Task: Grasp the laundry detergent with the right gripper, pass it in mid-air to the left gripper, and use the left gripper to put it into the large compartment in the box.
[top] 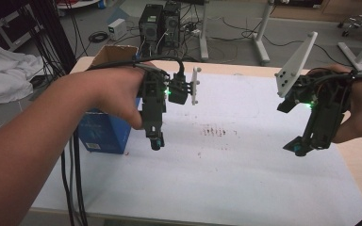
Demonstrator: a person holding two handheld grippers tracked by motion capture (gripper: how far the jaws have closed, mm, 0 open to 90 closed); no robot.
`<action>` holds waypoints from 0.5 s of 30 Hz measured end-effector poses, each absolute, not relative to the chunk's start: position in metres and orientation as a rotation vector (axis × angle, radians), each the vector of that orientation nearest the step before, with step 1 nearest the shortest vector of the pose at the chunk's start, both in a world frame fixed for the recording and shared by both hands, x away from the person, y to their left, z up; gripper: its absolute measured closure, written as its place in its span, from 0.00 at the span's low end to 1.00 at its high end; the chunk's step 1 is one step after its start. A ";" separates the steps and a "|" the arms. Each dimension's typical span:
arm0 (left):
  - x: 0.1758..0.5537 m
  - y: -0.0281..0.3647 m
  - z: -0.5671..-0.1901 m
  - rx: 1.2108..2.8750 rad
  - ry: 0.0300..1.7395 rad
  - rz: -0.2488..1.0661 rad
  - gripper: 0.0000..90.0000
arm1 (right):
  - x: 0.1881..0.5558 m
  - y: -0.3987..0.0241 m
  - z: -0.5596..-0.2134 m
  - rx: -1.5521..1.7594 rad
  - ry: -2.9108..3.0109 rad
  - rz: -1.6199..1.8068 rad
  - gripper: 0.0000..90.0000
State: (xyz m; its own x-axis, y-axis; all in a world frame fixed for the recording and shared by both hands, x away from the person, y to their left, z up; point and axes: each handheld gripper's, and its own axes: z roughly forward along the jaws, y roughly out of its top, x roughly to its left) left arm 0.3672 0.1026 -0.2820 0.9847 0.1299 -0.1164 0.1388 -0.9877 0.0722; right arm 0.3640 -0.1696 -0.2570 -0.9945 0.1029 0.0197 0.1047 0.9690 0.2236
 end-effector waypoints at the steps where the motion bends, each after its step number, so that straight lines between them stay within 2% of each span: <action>1: 0.367 0.102 -0.282 3.053 0.206 -0.173 0.02 | 0.364 -0.170 -0.257 -0.164 -3.109 -0.354 0.01; 15: 0.367 0.101 -0.282 3.059 0.201 -0.176 0.02 | 0.363 -0.170 -0.257 -0.165 -3.106 -0.356 0.01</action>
